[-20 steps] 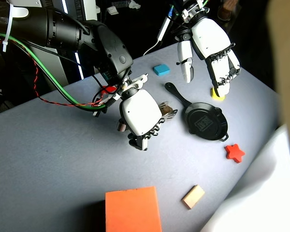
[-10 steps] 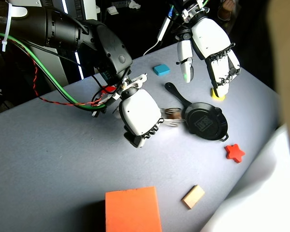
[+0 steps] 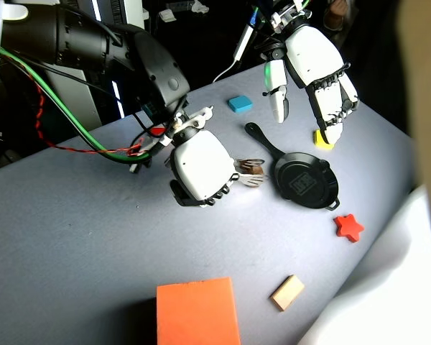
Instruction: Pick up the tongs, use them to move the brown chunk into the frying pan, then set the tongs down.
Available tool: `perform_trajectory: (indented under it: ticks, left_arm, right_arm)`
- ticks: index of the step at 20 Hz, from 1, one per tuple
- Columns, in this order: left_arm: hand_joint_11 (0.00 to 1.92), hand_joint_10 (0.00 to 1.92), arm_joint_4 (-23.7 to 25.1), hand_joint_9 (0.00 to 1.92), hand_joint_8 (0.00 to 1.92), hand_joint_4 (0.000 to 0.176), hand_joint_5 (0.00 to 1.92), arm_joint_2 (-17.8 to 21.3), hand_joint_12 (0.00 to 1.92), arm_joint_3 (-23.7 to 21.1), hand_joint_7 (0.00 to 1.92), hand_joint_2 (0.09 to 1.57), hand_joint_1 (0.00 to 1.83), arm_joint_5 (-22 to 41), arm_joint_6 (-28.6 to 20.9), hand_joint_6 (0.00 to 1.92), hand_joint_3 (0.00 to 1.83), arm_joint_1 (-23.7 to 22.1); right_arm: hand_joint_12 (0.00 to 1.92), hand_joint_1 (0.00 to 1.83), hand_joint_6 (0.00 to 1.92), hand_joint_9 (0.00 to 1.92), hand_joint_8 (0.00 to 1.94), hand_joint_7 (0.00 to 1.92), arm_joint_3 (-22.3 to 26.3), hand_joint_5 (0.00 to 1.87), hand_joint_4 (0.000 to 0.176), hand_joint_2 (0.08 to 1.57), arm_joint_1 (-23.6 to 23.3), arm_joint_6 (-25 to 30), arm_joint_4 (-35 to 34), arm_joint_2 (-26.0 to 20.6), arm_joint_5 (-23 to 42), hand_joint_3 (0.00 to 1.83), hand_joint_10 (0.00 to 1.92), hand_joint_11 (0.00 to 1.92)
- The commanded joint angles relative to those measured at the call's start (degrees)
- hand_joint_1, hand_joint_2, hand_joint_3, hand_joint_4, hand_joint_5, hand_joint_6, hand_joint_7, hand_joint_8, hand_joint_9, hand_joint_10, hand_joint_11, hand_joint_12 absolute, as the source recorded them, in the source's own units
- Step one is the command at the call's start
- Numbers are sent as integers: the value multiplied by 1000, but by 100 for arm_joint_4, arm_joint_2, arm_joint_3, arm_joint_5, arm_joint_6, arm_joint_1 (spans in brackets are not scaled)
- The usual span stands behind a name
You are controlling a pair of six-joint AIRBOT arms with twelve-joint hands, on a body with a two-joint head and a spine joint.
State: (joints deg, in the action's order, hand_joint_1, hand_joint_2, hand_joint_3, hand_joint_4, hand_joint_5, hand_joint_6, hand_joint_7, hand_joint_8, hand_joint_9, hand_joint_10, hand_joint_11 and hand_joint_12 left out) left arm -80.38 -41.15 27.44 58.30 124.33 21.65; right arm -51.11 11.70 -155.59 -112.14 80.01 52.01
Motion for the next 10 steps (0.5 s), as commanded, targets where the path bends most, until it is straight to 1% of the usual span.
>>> perform_trajectory:
  ticks: [1,2,3,4,6,8,9,10]
  left_arm:
    - [13,0,466,421,0,9,165,79,1381,9,311,1374,241,308,17,0,3,-58]
    - [38,8,466,438,4,17,177,79,1372,11,320,1360,264,308,21,5,0,-54]
    - [52,3,466,428,5,15,159,80,1354,18,300,1375,194,308,21,4,5,-53]
    - [40,1,466,422,4,11,157,80,1347,27,295,1379,190,308,21,4,6,-57]
    - [38,0,465,421,4,10,157,88,1348,44,295,1380,192,308,21,4,5,-88]
    - [67,5,426,435,6,7,166,92,1324,62,315,1391,164,307,23,5,6,-135]
    - [56,2,419,422,2,7,167,92,1331,70,311,1390,183,307,58,4,3,-179]
    - [20,2,394,420,0,11,157,93,1350,91,305,1393,198,307,117,0,2,-237]
  right_arm:
    - [1921,734,1920,1634,1912,1550,13,1295,176,1464,-127,3,416,-35,-69,3,1921,1567]
    - [1921,747,1921,1638,1917,1550,-9,1299,176,1461,-197,-23,416,-36,-130,0,1921,1573]
    - [1921,756,1921,1622,1916,1540,-43,1289,176,1462,-258,-53,416,-29,-237,1,1921,1559]
    - [1921,765,1921,1620,1907,1544,-101,1291,176,1460,-317,-117,416,-3,-410,0,1921,1557]
    - [1921,767,1921,1620,1905,1545,-246,1291,176,1459,-395,-209,416,104,-644,0,1921,1557]
    - [1921,738,1921,1618,1906,1548,-465,1284,176,1469,-442,-306,416,303,-879,3,1921,1553]
    - [1921,760,1921,1608,1908,1542,-584,1286,176,1457,-450,-333,421,414,-928,0,1921,1546]
    - [1921,798,1921,1613,1926,1543,-748,1278,176,1446,-449,-335,422,568,-933,0,1921,1560]
